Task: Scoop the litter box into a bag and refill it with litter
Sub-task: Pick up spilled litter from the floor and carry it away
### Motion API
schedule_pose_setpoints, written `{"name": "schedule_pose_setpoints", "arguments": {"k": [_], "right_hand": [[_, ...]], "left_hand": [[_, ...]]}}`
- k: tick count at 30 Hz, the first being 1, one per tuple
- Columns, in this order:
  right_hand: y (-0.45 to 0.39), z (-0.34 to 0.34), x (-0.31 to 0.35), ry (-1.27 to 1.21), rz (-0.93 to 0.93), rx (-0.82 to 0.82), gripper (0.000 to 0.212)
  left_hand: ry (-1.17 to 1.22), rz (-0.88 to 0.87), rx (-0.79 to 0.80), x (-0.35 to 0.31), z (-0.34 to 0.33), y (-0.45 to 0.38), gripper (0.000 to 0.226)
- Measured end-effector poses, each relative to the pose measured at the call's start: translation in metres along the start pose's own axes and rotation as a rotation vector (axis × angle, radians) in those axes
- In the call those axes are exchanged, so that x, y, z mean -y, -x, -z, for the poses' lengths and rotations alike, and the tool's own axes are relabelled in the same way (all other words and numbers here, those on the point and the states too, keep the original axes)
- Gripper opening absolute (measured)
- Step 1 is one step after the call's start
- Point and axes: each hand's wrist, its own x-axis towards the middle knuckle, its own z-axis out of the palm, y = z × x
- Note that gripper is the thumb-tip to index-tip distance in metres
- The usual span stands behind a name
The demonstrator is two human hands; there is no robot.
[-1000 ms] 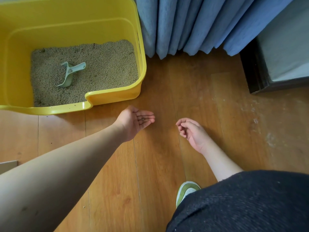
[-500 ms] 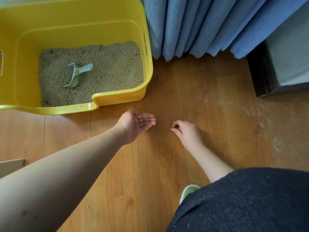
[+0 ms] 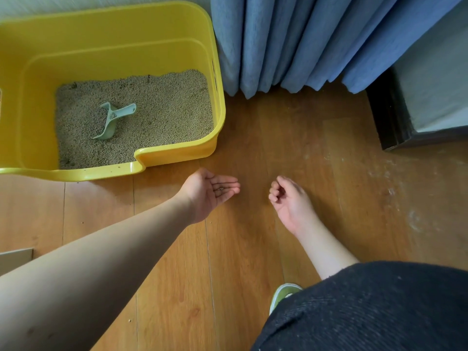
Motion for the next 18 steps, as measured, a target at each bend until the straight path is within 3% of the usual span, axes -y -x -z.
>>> {"name": "schedule_pose_setpoints", "arguments": {"k": [4,9,14,18], "right_hand": [[0.011,-0.007,0.008,-0.121,-0.043,0.1,0.007],[0.016,-0.014,0.016,-0.096,-0.015,0.176,0.01],[0.019,-0.02,0.024,-0.059,0.052,0.158,0.018],[0.015,-0.02,0.023,-0.226,0.011,0.092,0.026]], "left_hand": [[-0.004,-0.004,0.008,0.0,-0.005,0.001,0.051],[0.0,-0.018,0.029,-0.002,-0.013,0.001,0.052],[-0.025,-0.014,0.042,0.003,-0.019,0.002,0.052],[0.002,-0.028,0.029,0.001,-0.023,0.002,0.052]]}}
